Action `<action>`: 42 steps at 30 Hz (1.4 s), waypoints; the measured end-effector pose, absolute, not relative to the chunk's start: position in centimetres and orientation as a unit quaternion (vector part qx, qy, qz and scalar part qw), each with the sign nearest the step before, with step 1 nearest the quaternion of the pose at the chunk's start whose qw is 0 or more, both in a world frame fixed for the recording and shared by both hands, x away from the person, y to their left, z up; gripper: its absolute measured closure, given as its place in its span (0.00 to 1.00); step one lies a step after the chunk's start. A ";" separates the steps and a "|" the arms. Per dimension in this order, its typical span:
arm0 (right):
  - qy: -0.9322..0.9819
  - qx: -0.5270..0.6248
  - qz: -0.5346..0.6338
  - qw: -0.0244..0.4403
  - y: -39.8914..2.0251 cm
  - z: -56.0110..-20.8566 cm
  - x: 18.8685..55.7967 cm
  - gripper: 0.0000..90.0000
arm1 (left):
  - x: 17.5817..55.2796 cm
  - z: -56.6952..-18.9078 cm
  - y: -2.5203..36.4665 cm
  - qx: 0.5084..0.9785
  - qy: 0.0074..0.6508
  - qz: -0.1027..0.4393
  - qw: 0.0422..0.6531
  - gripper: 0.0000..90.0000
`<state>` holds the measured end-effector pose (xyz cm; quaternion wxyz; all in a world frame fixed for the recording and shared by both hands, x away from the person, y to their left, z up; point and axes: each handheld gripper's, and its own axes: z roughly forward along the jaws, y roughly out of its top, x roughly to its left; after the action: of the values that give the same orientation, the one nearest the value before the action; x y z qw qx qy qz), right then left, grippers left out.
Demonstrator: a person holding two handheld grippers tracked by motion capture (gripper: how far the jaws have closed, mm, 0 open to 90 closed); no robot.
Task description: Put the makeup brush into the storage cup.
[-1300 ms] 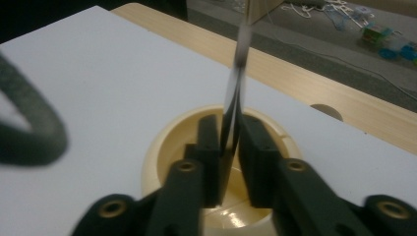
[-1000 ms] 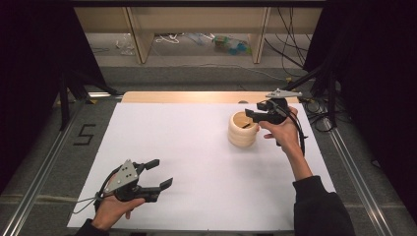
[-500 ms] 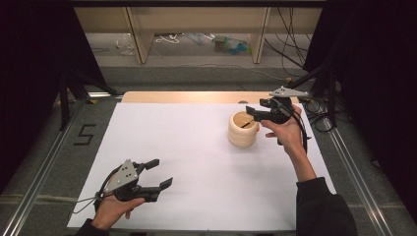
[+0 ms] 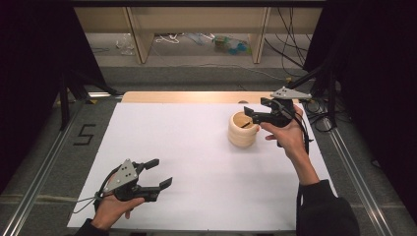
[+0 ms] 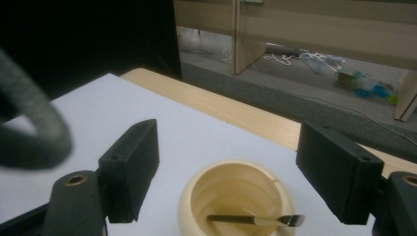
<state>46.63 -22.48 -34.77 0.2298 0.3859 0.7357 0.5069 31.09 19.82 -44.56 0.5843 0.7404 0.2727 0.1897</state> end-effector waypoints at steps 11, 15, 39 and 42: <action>0.737 0.368 0.524 0.217 -21.7 -34.7 44.3 0.27 | 31.3 -44.7 19.8 0.742 0.275 0.189 0.582 0.26; 0.740 0.352 0.531 0.218 -21.4 -34.7 43.3 0.27 | 31.3 -44.8 19.7 0.743 0.275 0.189 0.581 0.26; 0.747 0.312 0.555 0.190 -20.3 -36.3 39.6 0.18 | 31.3 -44.8 19.7 0.737 0.282 0.186 0.585 0.26; 0.751 0.302 0.557 0.186 -20.1 -36.5 38.9 0.18 | 31.3 -44.8 19.8 0.738 0.282 0.186 0.584 0.26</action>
<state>38.95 -20.14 -36.53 0.1857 0.3022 0.7511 0.5568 31.31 19.76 -44.76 0.5841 0.7381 0.2818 0.1862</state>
